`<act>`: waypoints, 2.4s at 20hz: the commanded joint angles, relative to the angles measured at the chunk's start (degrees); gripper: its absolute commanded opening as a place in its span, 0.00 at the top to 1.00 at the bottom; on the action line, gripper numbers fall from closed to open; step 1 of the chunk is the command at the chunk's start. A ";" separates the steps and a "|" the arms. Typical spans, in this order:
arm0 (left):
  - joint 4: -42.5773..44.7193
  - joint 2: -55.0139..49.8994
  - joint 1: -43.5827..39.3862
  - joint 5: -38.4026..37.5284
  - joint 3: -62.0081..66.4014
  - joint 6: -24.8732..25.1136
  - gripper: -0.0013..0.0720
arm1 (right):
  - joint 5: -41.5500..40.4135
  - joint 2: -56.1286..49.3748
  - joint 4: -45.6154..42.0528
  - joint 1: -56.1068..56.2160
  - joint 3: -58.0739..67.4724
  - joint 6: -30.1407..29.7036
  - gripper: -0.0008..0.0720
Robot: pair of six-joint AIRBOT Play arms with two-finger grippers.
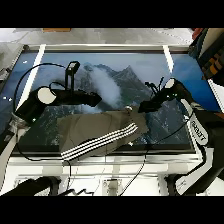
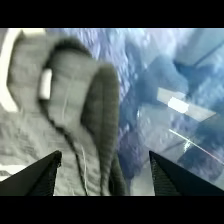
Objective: Fold the clothes and pants, and hang the long-sleeved shirts on hangers.
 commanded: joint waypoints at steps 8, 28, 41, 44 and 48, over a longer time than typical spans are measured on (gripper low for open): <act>0.00 0.11 0.07 0.00 0.04 0.00 0.22 | 2.80 -5.33 2.49 8.68 -0.07 -1.70 0.33; 0.04 24.59 -0.63 -0.15 0.04 0.44 0.22 | 0.39 30.71 -12.70 -31.15 10.69 9.57 0.95; 0.07 26.73 -0.63 2.58 0.02 0.44 0.22 | 16.26 38.97 -26.10 -76.74 10.64 31.04 0.95; 0.04 26.73 -0.63 3.06 0.02 0.44 0.22 | 17.00 39.08 -25.68 -76.70 10.64 31.06 0.95; 0.04 26.73 -0.63 3.06 0.02 0.44 0.22 | 18.64 39.10 -23.93 -76.61 10.64 31.06 0.95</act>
